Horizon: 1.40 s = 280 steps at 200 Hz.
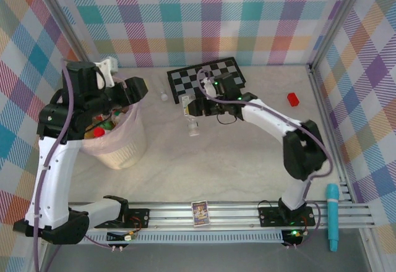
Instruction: Put the plastic bottles in the bin
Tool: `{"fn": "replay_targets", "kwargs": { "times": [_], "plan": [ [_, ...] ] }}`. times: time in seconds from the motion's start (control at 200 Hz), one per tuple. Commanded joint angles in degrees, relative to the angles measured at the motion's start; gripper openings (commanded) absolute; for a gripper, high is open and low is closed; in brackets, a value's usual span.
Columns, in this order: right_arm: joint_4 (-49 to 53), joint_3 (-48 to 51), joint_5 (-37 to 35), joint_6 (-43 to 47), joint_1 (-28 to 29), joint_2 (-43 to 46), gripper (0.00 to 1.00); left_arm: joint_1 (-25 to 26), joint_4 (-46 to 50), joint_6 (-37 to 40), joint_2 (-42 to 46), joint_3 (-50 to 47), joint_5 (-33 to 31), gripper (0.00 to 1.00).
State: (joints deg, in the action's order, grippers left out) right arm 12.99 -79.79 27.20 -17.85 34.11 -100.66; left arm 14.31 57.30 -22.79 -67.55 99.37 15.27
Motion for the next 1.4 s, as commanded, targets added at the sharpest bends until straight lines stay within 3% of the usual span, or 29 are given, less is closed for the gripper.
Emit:
{"fn": "replay_targets", "kwargs": {
  "times": [0.0, 0.17, 0.325, 0.55, 0.875, 1.175, 1.395],
  "plan": [
    [-1.5, 2.3, 7.7, 12.3, 1.5, 5.8, 0.59, 3.4, -3.9, -1.9, -2.7, 1.2, 2.1, 0.76],
    [-8.3, 4.6, 10.6, 8.0, 1.5, 12.5, 0.6, 8.3, -8.1, -3.0, -4.2, -1.0, 2.4, 0.88],
    [-13.6, 4.8, 12.0, 2.9, 1.1, 16.1, 0.6, 9.6, -14.1, -5.5, -3.7, -5.8, 4.0, 1.0],
    [-25.3, 6.1, 16.8, -9.3, -0.9, 17.2, 0.58, 9.9, -23.1, -8.7, -2.3, -11.7, 7.2, 1.0],
    [-37.1, 5.7, 23.6, -19.2, -0.9, 13.5, 0.57, 12.3, -33.4, -13.1, -3.4, -14.9, 9.1, 1.0],
    [-39.0, 5.4, 23.9, -21.2, -0.9, 11.5, 0.58, 13.1, -34.7, -14.3, -3.7, -15.0, 6.9, 0.68],
    [-39.7, 3.3, 24.5, -22.5, -1.0, 8.7, 0.62, 13.2, -32.8, -13.7, -4.0, -14.3, 4.5, 0.58]
  ]
}}
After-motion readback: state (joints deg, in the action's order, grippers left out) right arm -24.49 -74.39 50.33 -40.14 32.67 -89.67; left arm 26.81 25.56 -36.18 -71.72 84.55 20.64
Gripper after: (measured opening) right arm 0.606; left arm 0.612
